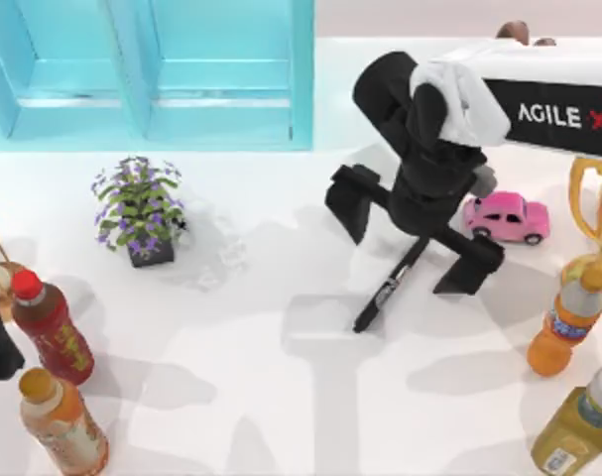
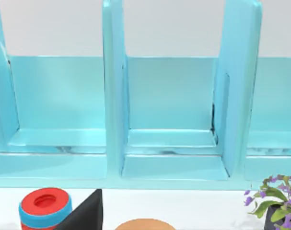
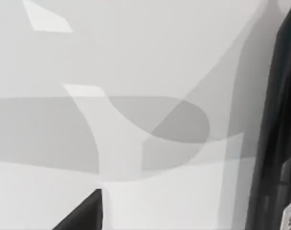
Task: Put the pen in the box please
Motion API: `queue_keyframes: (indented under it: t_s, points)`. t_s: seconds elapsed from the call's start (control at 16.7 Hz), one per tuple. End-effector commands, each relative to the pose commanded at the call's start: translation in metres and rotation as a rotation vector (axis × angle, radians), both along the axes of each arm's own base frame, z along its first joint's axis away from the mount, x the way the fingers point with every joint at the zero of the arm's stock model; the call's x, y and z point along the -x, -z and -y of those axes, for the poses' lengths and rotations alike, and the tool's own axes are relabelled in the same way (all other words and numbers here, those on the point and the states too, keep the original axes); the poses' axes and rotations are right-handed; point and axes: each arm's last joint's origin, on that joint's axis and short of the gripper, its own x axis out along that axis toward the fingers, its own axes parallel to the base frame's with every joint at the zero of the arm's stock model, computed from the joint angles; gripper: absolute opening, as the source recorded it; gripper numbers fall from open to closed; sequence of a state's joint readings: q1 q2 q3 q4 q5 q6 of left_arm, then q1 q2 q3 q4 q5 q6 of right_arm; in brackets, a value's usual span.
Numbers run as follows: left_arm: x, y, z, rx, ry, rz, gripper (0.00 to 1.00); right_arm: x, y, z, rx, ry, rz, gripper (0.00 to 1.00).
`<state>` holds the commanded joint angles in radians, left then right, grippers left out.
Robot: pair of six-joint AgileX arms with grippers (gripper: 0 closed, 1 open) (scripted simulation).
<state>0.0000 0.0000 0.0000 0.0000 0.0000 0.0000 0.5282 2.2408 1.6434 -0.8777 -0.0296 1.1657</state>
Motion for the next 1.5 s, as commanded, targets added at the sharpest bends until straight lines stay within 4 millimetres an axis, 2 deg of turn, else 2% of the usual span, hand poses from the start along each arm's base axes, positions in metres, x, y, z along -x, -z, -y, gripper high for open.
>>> queue_keyframes:
  t_s: [0.18,0.42,1.2,1.5]
  points:
    - [0.0,0.0,0.0,0.0,0.0,0.0,1.0,0.001,0.03,-0.001,0.004,0.0,-0.008,1.0]
    - [0.0,0.0,0.0,0.0,0.0,0.0,1.0,0.001,0.034,-0.001,0.006,0.0,-0.01,1.0]
    - [0.0,0.0,0.0,0.0,0.0,0.0,1.0,0.001,0.034,-0.001,0.006,0.0,-0.01,0.02]
    - [0.0,0.0,0.0,0.0,0.0,0.0,1.0,0.001,0.034,-0.001,0.006,0.0,-0.01,0.0]
